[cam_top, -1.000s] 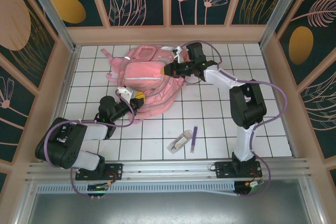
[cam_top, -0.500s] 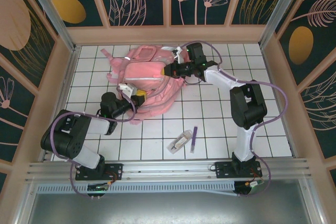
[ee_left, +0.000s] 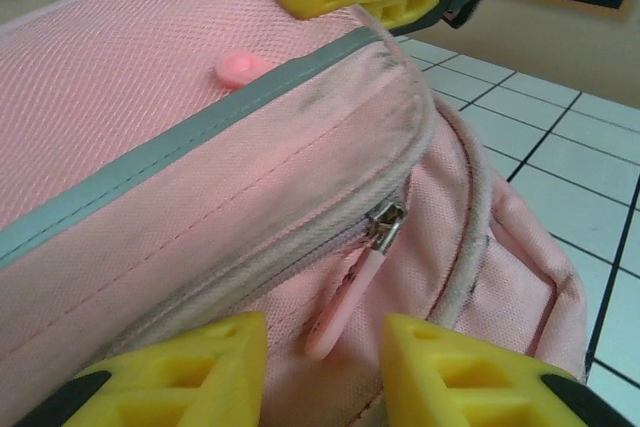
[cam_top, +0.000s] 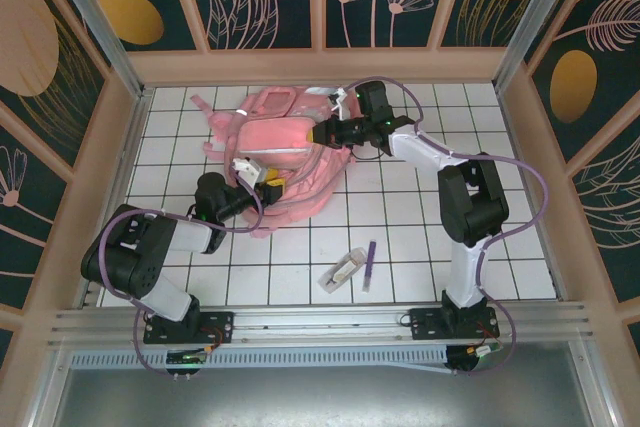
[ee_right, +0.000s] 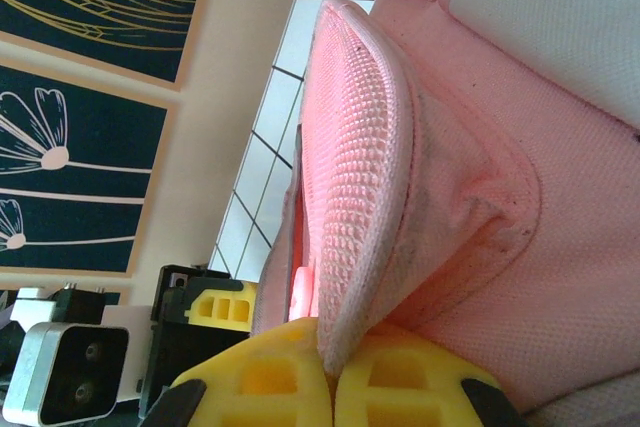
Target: Pack the student bag
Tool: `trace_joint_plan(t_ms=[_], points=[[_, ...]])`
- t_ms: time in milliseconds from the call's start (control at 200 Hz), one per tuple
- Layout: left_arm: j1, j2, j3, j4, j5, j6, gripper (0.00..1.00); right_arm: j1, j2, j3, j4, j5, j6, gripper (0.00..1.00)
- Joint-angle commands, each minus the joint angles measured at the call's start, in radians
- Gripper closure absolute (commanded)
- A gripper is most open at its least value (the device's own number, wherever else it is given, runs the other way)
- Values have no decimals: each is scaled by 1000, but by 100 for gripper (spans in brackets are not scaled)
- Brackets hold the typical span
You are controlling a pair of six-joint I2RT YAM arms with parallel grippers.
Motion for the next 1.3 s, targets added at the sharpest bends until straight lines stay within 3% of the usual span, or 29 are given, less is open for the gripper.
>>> trace_joint_plan(t_ms=[0, 210, 380, 550, 801, 1001, 1296], points=[[-15, 1, 19, -16, 120, 89, 62, 28, -97, 39, 152, -96, -56, 100], [-21, 14, 71, -116, 141, 165, 63, 41, -81, 52, 170, -107, -42, 100], [-33, 59, 161, -195, 158, 198, 70, 55, -62, 94, 121, -90, -76, 100], [-48, 100, 218, -247, 114, 199, 72, 70, -61, 103, 112, -64, -83, 100], [-48, 96, 243, -215, 0, 70, 100, 60, -96, 44, 92, 58, -63, 100], [-48, 12, 198, -256, -23, -18, 100, -29, -140, -45, 68, 85, -58, 100], [-47, -90, 164, -470, 27, 94, 100, -85, -103, -40, 33, 76, -87, 100]])
